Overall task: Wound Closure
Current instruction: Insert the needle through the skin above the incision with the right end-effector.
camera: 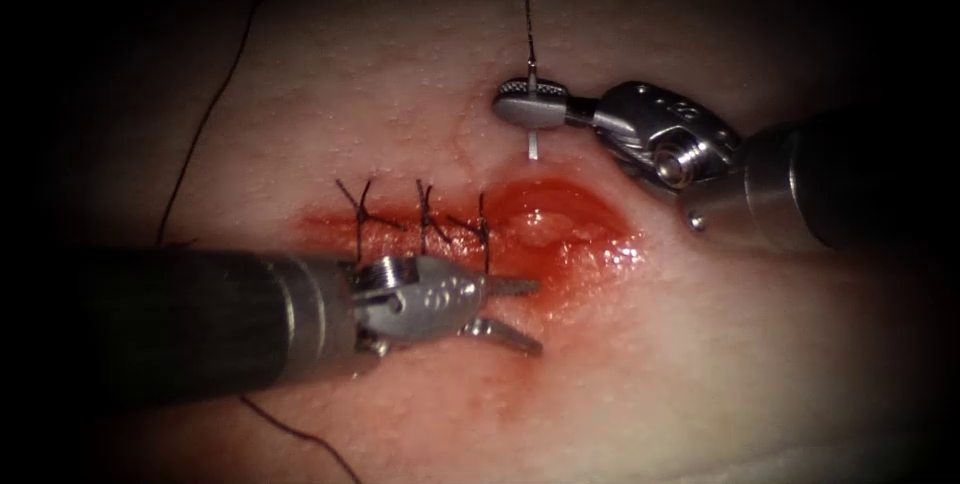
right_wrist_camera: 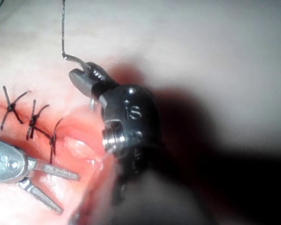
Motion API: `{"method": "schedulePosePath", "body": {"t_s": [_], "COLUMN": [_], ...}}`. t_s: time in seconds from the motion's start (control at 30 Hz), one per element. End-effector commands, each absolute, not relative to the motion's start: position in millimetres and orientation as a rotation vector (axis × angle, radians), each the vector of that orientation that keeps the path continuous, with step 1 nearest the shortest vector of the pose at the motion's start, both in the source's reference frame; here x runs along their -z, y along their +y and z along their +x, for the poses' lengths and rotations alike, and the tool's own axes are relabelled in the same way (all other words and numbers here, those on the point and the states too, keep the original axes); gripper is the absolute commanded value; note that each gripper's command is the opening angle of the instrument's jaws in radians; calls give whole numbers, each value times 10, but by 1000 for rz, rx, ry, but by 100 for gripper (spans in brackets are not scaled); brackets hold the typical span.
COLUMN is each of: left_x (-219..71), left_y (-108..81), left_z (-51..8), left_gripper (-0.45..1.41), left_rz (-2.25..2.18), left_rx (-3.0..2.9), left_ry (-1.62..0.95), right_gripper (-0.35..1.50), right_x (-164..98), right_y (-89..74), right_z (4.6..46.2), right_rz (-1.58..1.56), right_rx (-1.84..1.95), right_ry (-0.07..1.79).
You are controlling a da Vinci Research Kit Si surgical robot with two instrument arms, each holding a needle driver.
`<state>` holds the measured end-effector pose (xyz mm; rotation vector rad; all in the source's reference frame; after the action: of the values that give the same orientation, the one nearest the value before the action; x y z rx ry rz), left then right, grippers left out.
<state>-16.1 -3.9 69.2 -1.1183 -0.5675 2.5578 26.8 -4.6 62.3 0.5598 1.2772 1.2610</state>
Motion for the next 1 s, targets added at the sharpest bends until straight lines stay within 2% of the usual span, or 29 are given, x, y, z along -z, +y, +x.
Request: {"method": "schedulePosePath", "body": {"t_s": [0.03, 0.33, 0.67, 0.7, 0.73, 0.8, 1.0], "left_x": [-698, -696, -692, -692, -691, -690, -690], "left_y": [-39, -38, -38, -38, -39, -39, -40], "left_z": [-166, -165, -165, -165, -166, -166, -166], "left_gripper": [25, 25, 25, 25, 25, 25, 25], "left_rz": [-1120, -1121, -1120, -1120, -1120, -1119, -1119], "left_rx": [-2557, -2556, -2555, -2555, -2555, -2554, -2554], "left_ry": [-568, -571, -572, -572, -572, -572, -572], "right_gripper": [-35, -35, -35, -21, 15, 49, 76], "right_x": [-628, -626, -619, -619, -621, -623, -630], "right_y": [-55, -88, -102, -98, -90, -81, -65], "right_z": [279, 287, 287, 287, 286, 285, 276], "right_rz": [634, 854, 830, 822, 746, 636, 445], "right_rx": [-1311, -1461, -1533, -1531, -1492, -1416, -1277], "right_ry": [1265, 1131, 1077, 1108, 1181, 1235, 1298]}}
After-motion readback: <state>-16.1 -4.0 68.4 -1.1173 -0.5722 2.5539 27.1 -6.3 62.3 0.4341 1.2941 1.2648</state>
